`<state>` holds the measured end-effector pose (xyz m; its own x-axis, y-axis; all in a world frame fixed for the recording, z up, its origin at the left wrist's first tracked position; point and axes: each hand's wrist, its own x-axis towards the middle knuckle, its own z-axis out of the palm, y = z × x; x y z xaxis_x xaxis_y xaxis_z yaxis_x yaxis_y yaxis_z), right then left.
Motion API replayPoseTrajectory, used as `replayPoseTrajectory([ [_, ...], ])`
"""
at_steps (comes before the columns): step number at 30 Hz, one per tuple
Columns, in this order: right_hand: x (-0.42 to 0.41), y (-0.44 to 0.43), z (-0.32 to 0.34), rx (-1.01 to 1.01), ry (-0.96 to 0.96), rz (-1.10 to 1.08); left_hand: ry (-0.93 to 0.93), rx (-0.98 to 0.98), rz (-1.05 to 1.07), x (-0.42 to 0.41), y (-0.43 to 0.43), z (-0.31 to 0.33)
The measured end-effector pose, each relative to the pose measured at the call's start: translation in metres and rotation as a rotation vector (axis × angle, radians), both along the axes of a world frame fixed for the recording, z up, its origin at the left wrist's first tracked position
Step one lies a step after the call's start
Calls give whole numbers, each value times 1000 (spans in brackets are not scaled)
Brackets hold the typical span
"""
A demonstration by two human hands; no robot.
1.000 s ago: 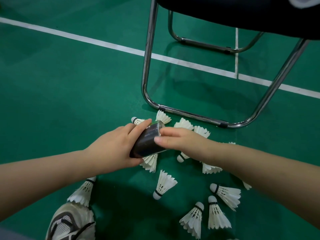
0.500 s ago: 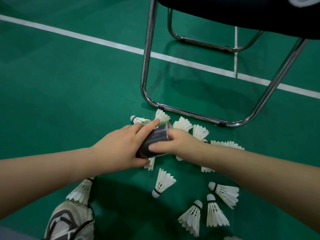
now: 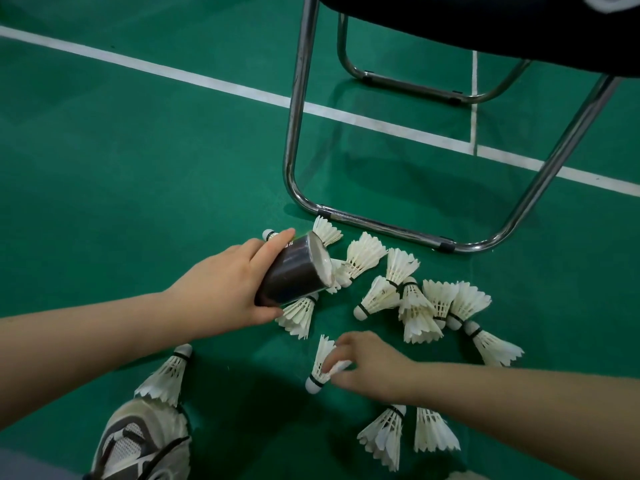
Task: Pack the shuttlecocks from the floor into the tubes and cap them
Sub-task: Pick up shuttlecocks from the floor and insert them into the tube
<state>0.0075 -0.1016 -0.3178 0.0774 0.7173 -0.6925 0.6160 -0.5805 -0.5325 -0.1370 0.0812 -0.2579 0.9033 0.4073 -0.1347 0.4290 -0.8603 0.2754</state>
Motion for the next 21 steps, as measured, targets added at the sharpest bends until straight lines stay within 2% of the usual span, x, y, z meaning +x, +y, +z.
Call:
replayPoseTrajectory([
  [4, -9, -2, -5, -46, -61, 91, -2, 8, -13, 3, -3, 1],
  [14, -9, 5, -23, -221, -75, 185, 4, 1, -14, 1, -4, 1],
  [18, -4, 4, -31, -200, 9, 9, -6, 6, -18, 0, -3, 0],
  [21, 2, 6, -23, -151, 116, -237, -23, 12, -21, -2, -3, -2],
])
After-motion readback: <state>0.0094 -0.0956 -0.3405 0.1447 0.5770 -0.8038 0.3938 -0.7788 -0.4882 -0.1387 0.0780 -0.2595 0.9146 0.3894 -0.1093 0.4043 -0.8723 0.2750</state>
